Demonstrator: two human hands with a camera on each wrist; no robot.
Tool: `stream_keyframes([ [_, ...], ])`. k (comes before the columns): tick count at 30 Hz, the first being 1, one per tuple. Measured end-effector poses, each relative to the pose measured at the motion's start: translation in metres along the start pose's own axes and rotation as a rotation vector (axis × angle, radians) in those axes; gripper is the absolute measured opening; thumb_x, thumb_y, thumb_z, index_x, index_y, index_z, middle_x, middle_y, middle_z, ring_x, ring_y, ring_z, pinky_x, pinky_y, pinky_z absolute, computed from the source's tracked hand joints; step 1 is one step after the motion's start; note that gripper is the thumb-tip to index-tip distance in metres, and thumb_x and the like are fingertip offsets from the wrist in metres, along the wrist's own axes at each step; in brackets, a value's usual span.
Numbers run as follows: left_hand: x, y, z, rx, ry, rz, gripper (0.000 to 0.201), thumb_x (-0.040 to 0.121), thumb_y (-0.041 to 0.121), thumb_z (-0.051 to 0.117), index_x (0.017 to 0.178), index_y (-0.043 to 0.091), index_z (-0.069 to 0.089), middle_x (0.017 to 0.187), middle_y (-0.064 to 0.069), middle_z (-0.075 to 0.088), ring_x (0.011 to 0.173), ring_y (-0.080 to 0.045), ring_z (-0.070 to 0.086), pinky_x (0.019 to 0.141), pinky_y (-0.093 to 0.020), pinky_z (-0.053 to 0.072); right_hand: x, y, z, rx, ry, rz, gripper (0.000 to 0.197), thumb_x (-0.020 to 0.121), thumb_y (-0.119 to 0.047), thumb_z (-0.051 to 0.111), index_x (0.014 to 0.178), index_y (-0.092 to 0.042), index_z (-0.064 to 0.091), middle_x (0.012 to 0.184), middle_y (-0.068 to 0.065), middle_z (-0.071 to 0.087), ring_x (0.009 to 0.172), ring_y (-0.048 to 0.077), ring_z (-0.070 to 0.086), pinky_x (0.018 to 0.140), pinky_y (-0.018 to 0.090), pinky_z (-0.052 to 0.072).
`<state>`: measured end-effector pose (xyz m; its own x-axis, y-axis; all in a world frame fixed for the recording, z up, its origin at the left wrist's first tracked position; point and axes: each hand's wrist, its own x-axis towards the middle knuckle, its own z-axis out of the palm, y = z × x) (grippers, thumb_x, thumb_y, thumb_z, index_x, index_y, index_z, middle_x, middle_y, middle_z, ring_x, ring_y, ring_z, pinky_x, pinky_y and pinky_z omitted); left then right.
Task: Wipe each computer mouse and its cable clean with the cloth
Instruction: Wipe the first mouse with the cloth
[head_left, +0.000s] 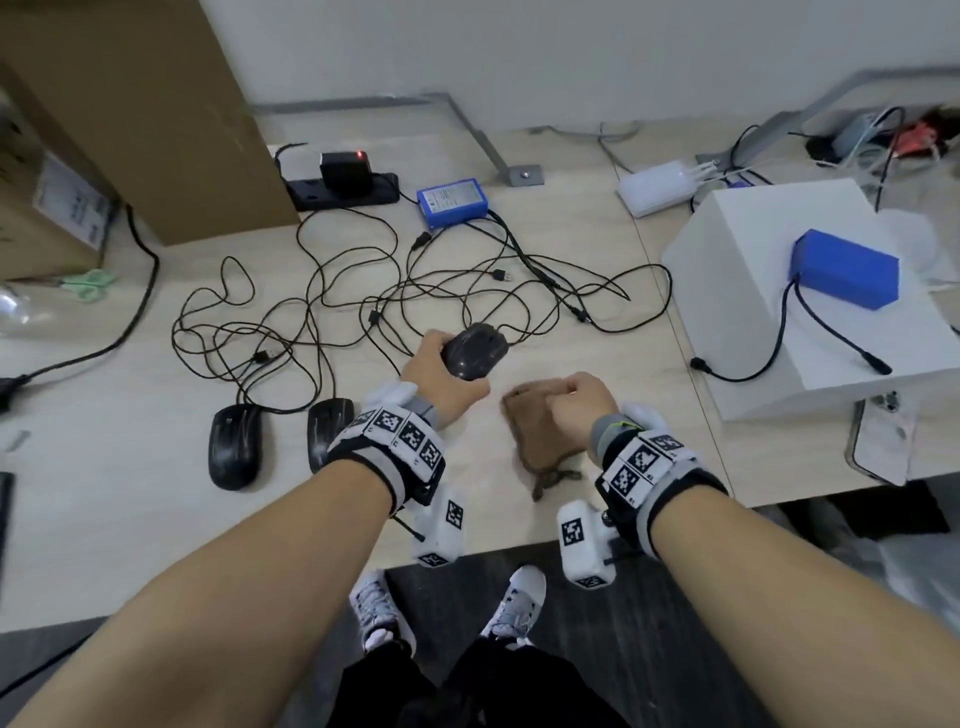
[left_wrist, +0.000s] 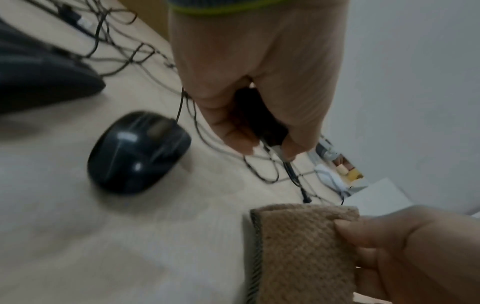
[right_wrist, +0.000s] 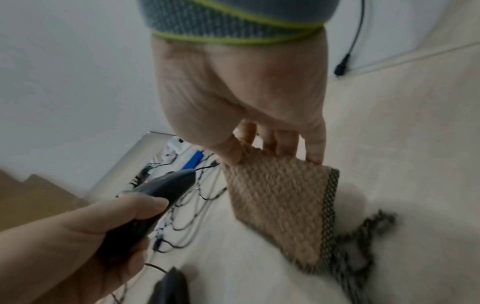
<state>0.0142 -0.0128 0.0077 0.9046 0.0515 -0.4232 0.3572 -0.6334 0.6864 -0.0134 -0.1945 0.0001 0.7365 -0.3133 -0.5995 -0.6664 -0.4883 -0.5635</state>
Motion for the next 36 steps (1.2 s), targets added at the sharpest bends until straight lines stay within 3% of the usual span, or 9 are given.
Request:
stream_keyframes([
  [6, -0.011, 0.024, -0.082, -0.098, 0.059, 0.276, 0.063, 0.064, 0.022, 0.085, 0.118, 0.031, 0.055, 0.098, 0.015, 0.061, 0.085, -0.009, 0.064, 0.071, -0.024, 0.056, -0.036, -0.093, -0.027, 0.462, 0.240, -0.305, 0.012, 0.092, -0.015, 0.052, 0.093, -0.027, 0.053, 0.102, 0.005, 0.065, 0.096, 0.026, 0.062, 0.087, 0.046, 0.054],
  [9, -0.020, 0.037, -0.112, -0.086, 0.112, 0.378, 0.065, 0.066, 0.024, 0.085, 0.122, 0.033, 0.054, 0.102, 0.017, 0.061, 0.092, -0.004, 0.059, 0.073, -0.006, 0.041, -0.069, -0.143, -0.031, 0.655, 0.213, -0.481, 0.018, 0.093, -0.008, 0.054, 0.089, -0.025, 0.054, 0.080, 0.004, 0.066, 0.069, 0.021, 0.064, 0.066, 0.042, 0.059],
  [12, -0.026, 0.052, -0.131, -0.096, 0.188, 0.438, 0.062, 0.066, 0.029, 0.084, 0.120, 0.031, 0.053, 0.096, 0.019, 0.059, 0.088, -0.001, 0.057, 0.072, -0.007, 0.041, -0.100, -0.180, -0.019, 0.595, 0.018, -0.635, 0.010, 0.095, -0.002, 0.051, 0.097, -0.009, 0.058, 0.061, 0.009, 0.060, 0.044, 0.021, 0.052, 0.046, 0.032, 0.049],
  [16, -0.023, 0.057, -0.148, -0.113, 0.193, 0.435, 0.041, 0.063, 0.026, 0.080, 0.097, 0.023, 0.056, 0.089, 0.009, 0.066, 0.089, -0.014, 0.065, 0.079, -0.035, 0.053, -0.107, -0.191, -0.004, 0.277, 0.055, -0.878, 0.047, 0.082, 0.014, 0.046, 0.113, -0.015, 0.067, 0.094, -0.006, 0.065, 0.064, -0.007, 0.055, 0.073, 0.016, 0.050],
  [18, -0.022, 0.062, -0.158, -0.040, 0.156, 0.495, 0.014, 0.067, 0.031, 0.069, 0.075, 0.024, 0.060, 0.077, 0.009, 0.065, 0.078, -0.014, 0.065, 0.070, -0.031, 0.052, -0.110, -0.195, -0.001, 0.098, 0.196, -1.097, 0.048, 0.075, 0.011, 0.052, 0.114, -0.011, 0.069, 0.108, -0.006, 0.066, 0.087, -0.002, 0.058, 0.091, 0.010, 0.040],
  [21, -0.022, 0.064, -0.171, 0.038, 0.136, 0.538, 0.049, 0.060, 0.049, 0.049, 0.094, 0.016, 0.062, 0.085, 0.007, 0.061, 0.080, -0.011, 0.061, 0.065, -0.017, 0.045, -0.106, -0.198, 0.005, -0.081, 0.265, -1.309, 0.039, 0.076, -0.001, 0.059, 0.111, -0.011, 0.071, 0.115, 0.001, 0.067, 0.109, 0.011, 0.058, 0.101, 0.016, 0.037],
  [26, -0.031, 0.060, -0.194, -0.110, 0.186, 0.542, 0.067, 0.066, 0.029, 0.084, 0.125, 0.020, 0.055, 0.104, 0.007, 0.066, 0.094, -0.008, 0.063, 0.081, -0.020, 0.050, -0.092, -0.211, 0.001, -0.031, 0.360, -0.986, 0.050, 0.086, -0.056, 0.039, 0.120, -0.031, 0.065, 0.108, -0.002, 0.059, 0.092, 0.000, 0.046, 0.084, 0.012, 0.037],
  [31, -0.035, 0.067, -0.208, -0.042, 0.180, 0.503, 0.026, 0.085, 0.005, 0.064, 0.111, 0.010, 0.061, 0.085, 0.006, 0.057, 0.082, -0.014, 0.057, 0.060, -0.008, 0.040, -0.128, -0.223, 0.027, 0.033, 0.413, -1.242, 0.027, 0.084, -0.032, 0.065, 0.108, -0.021, 0.074, 0.088, -0.005, 0.053, 0.079, -0.001, 0.046, 0.071, 0.005, 0.036],
  [36, -0.041, 0.066, -0.222, -0.098, 0.204, 0.639, 0.057, 0.069, 0.027, 0.082, 0.120, 0.019, 0.058, 0.100, 0.008, 0.068, 0.088, -0.006, 0.063, 0.078, -0.014, 0.051, -0.112, -0.240, 0.002, 0.191, 0.444, -1.075, 0.015, 0.088, -0.028, 0.066, 0.098, -0.022, 0.075, 0.082, -0.004, 0.064, 0.075, -0.001, 0.054, 0.074, 0.014, 0.044],
])
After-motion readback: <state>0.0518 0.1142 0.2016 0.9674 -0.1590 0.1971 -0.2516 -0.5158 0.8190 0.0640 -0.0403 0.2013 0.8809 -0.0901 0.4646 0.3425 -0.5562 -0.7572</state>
